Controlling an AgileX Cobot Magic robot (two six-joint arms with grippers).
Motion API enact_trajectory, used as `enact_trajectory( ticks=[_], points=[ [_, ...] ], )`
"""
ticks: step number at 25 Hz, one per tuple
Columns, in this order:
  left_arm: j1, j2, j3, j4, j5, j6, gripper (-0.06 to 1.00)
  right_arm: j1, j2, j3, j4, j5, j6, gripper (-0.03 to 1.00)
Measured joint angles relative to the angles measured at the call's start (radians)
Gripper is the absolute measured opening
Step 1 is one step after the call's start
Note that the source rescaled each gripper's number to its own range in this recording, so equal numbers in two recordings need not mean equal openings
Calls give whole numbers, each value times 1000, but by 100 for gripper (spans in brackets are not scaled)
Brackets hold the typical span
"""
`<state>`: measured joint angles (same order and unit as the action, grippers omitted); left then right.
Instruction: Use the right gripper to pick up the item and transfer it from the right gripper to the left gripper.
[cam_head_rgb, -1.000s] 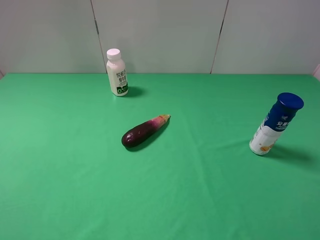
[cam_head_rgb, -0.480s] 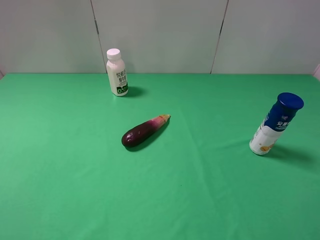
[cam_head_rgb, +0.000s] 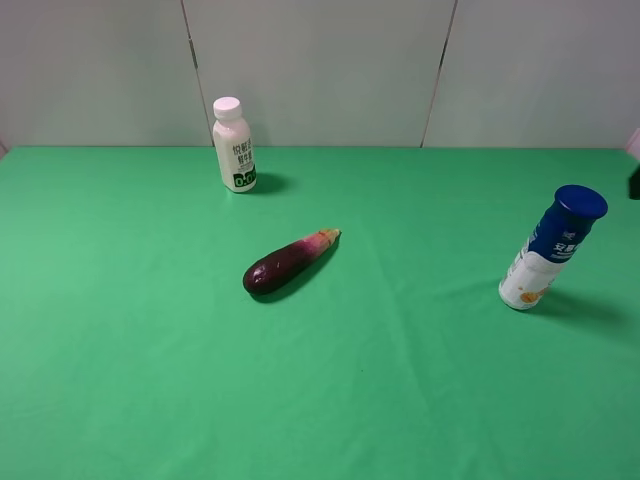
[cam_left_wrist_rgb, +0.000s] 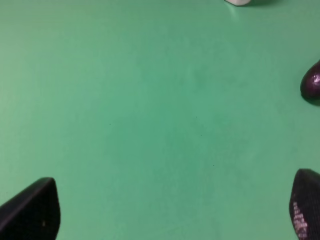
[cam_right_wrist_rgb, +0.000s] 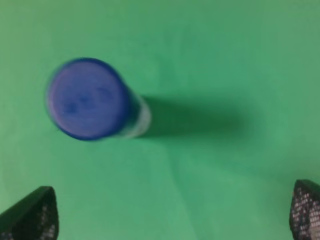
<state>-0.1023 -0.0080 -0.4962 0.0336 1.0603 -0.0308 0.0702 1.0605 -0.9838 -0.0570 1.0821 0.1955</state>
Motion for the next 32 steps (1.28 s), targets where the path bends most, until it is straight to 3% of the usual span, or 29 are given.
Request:
enact_trajectory(
  ticks=[7, 32],
  points=[
    [0, 0, 0, 0, 0, 0, 100, 82, 217, -134, 0, -4, -9, 100],
    [0, 0, 0, 0, 0, 0, 100, 83, 408, -158, 18, -63, -38, 100]
  ],
)
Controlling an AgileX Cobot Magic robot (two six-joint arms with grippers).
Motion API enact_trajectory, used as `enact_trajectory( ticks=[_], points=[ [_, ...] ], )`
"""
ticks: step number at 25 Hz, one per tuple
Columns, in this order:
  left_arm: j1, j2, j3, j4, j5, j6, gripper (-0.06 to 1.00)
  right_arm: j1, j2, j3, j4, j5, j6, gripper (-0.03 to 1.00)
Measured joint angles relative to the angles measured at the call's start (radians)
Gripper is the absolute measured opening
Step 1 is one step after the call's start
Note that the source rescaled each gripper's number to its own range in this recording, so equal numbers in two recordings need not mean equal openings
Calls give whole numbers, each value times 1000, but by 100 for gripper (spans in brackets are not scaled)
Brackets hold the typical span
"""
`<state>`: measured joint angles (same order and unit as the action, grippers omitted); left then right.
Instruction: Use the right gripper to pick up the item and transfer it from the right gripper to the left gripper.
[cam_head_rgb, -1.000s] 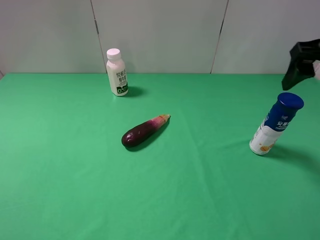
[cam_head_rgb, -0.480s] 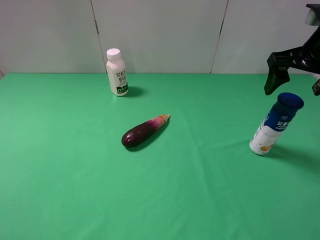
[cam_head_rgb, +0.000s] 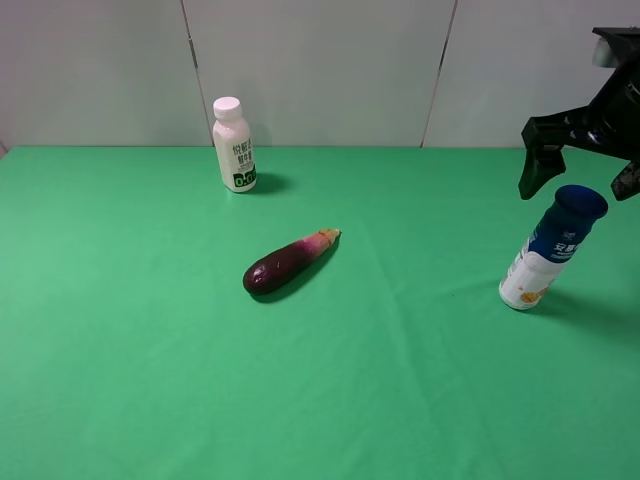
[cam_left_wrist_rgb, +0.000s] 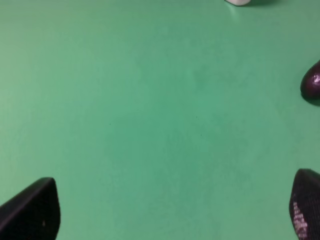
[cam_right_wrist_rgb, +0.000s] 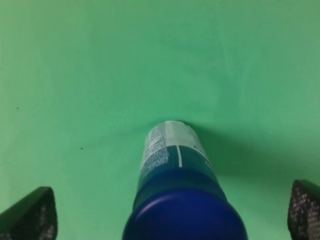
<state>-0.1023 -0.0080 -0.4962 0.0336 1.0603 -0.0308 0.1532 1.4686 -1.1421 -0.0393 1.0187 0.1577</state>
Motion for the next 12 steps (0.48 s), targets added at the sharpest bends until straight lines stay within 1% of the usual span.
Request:
enact_trajectory(
  ticks=[12],
  points=[
    [0, 0, 0, 0, 0, 0, 100, 0, 49, 0, 2, -2, -4, 100]
  ],
)
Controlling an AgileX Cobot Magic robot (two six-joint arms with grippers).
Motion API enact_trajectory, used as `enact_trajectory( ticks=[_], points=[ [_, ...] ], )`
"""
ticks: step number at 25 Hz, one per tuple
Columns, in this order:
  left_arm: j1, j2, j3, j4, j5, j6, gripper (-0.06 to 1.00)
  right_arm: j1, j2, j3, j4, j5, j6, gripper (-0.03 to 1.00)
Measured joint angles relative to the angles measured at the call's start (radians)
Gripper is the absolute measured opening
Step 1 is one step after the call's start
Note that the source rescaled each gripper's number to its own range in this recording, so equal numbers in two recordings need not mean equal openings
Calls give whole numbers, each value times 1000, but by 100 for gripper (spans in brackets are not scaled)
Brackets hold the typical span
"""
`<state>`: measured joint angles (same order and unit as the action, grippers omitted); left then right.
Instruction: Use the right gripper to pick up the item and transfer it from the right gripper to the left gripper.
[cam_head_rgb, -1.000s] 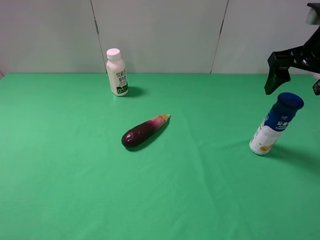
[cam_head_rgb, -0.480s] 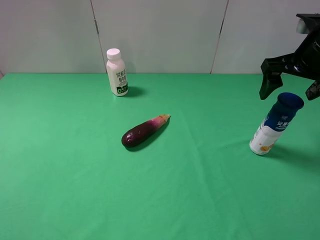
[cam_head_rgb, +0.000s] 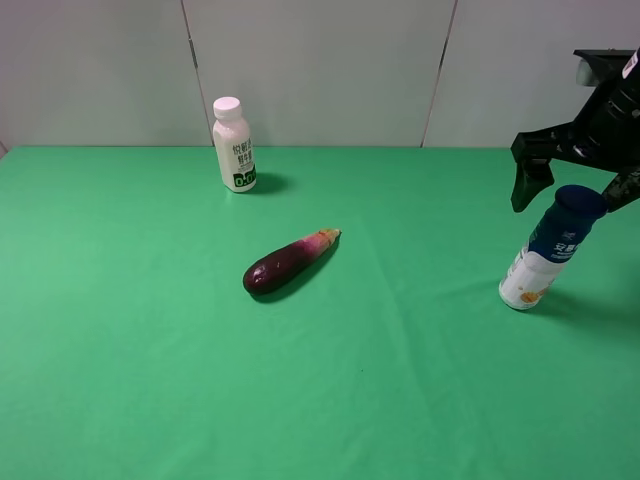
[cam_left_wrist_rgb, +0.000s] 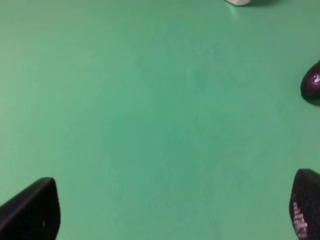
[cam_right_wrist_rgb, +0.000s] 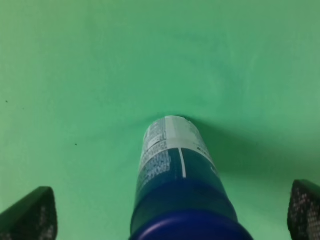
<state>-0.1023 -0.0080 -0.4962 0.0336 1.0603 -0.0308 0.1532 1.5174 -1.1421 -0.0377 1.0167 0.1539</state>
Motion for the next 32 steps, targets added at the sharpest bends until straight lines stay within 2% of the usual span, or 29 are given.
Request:
enact_trajectory(
  ticks=[11, 20, 32],
  points=[
    [0, 0, 0, 0, 0, 0, 100, 0, 1, 10, 0, 12, -3, 100],
    [0, 0, 0, 0, 0, 0, 100, -2, 1, 100, 1, -54, -3, 100],
    [0, 0, 0, 0, 0, 0, 100, -2, 41, 105, 1, -86, -3, 100]
  ],
)
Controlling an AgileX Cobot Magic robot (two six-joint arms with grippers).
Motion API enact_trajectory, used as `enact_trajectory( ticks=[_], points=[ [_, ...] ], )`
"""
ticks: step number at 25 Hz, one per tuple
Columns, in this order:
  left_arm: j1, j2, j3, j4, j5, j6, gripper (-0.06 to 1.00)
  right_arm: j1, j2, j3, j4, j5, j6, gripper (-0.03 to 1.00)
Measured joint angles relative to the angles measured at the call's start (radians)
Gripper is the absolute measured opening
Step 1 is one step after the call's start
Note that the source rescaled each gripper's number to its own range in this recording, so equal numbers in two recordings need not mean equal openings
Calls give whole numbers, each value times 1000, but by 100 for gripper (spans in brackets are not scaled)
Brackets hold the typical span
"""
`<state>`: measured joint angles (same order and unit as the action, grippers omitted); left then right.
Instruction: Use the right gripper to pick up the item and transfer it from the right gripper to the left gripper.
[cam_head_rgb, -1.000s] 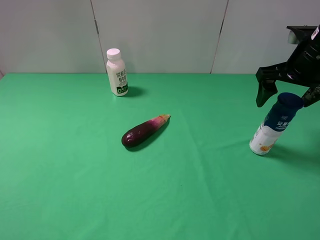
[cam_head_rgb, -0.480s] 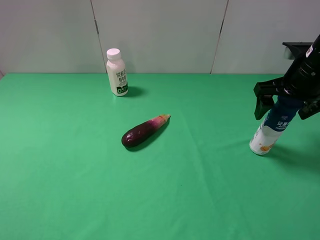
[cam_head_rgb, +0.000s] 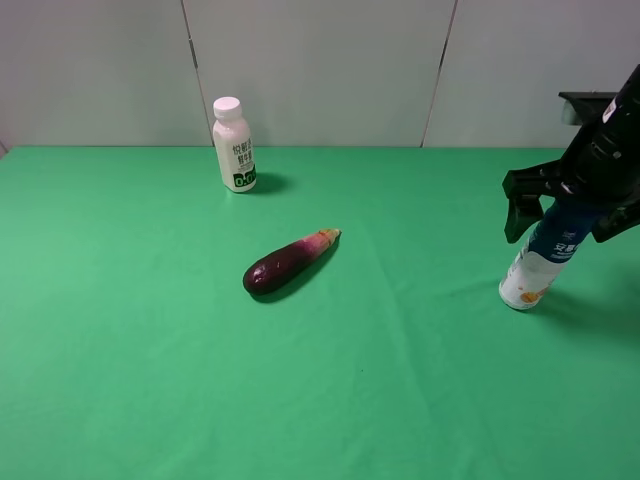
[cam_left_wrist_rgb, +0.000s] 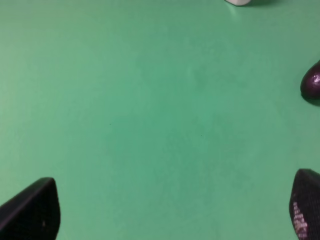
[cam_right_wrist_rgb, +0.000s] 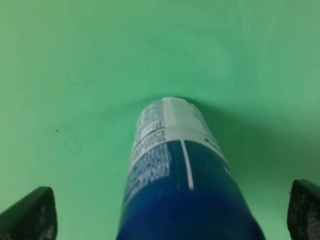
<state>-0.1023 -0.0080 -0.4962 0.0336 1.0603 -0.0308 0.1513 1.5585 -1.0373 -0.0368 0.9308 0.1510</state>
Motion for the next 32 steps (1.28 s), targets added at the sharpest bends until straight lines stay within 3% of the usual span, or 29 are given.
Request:
enact_trajectory(
  ticks=[9, 10, 11, 12, 13, 32],
  points=[
    [0, 0, 0, 0, 0, 0, 100, 0, 30, 0, 0, -9, 0, 99],
    [0, 0, 0, 0, 0, 0, 100, 0, 30, 0, 0, -9, 0, 85],
    [0, 0, 0, 0, 0, 0, 100, 0, 30, 0, 0, -9, 0, 62],
    [0, 0, 0, 0, 0, 0, 100, 0, 30, 0, 0, -9, 0, 21],
    [0, 0, 0, 0, 0, 0, 100, 0, 30, 0, 0, -10, 3, 2],
    [0, 0, 0, 0, 0, 0, 100, 0, 30, 0, 0, -8, 1, 0]
  ],
)
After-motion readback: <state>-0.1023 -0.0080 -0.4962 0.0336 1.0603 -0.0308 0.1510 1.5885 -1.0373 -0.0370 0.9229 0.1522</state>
